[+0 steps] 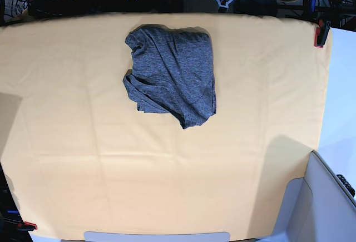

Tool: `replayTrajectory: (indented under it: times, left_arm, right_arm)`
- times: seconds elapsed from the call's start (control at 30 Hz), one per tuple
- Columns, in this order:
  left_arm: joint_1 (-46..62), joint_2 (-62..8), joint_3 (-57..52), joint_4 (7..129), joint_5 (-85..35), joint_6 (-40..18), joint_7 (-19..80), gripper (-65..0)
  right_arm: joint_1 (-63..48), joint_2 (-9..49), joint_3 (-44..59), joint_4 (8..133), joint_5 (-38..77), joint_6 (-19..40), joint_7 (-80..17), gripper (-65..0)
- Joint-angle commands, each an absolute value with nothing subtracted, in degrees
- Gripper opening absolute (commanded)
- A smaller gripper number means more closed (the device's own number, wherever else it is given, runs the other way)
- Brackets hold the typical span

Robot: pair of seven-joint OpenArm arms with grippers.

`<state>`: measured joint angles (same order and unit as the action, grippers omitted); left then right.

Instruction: Fold the T-shirt properly

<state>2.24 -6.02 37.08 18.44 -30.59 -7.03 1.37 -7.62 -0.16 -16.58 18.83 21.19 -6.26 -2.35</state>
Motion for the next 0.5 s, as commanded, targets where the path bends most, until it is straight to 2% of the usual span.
replayTrajectory:
  times: [0.0,0.47]
  left_arm:
    - [2.07,-5.76,37.14,18.77,-30.64,-7.08,0.75,-51.0]
    - [2.33,-4.97,37.23,18.42,-30.64,-7.08,0.84,-51.0]
  right_arm:
    - [-7.87,-0.31,-16.75,18.95,21.23,-6.29,-1.98,-50.0]
    - [-7.6,-0.31,-16.57,18.95,21.23,-6.29,-1.98,-49.9]
